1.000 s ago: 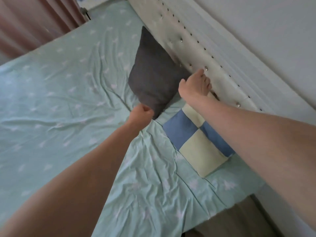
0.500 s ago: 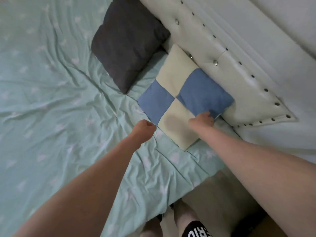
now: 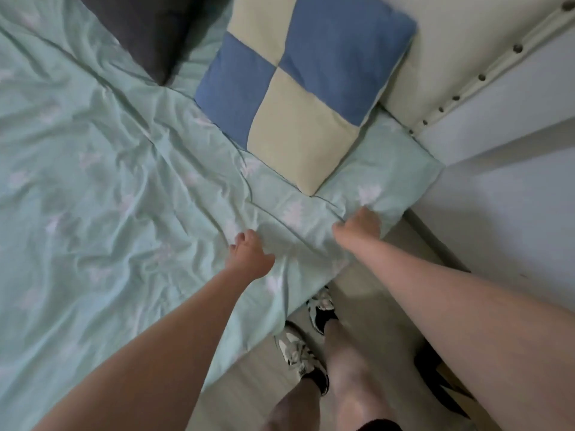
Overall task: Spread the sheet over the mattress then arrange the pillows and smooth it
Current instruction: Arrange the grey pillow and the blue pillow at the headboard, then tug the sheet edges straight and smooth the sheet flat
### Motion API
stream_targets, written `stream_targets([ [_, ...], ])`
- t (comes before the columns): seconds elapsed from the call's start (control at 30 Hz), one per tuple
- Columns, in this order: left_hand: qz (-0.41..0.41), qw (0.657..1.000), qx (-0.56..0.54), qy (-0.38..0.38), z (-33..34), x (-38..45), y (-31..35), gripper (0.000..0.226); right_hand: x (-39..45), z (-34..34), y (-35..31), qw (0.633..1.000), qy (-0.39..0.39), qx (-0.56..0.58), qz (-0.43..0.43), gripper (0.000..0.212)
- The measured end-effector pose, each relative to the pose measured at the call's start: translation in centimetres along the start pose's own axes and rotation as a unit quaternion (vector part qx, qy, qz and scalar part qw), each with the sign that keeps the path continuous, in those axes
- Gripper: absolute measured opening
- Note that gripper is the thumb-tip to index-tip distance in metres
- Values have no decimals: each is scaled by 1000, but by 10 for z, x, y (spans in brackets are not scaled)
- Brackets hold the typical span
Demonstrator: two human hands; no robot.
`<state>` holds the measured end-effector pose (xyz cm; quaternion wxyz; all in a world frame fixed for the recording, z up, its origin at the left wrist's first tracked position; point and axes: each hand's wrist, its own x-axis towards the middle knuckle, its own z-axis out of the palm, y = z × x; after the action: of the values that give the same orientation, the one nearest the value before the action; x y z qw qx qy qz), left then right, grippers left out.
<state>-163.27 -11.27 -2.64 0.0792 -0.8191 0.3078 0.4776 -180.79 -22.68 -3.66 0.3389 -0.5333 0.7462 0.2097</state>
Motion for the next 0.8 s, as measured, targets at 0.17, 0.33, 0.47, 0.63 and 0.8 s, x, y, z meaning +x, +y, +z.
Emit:
stream_targets([
  [0.17, -8, 994, 51, 98, 65, 10, -19, 70, 10, 36, 26, 997, 40, -18, -58, 46],
  [0.33, 66, 971, 71, 221, 87, 21, -31, 35, 10, 49, 51, 987, 87, -49, -126, 43],
  [0.47, 106, 970, 72, 207, 85, 1, -31, 27, 7, 32, 65, 983, 87, -60, -150, 39],
  [0.63, 84, 975, 131, 157, 98, -30, -44, 21, 14, 20, 85, 994, 44, -3, -97, 38],
  [0.8, 72, 997, -5, 18, 144, -50, -40, 12, 20, 23, 84, 930, -155, 328, 60, 44],
])
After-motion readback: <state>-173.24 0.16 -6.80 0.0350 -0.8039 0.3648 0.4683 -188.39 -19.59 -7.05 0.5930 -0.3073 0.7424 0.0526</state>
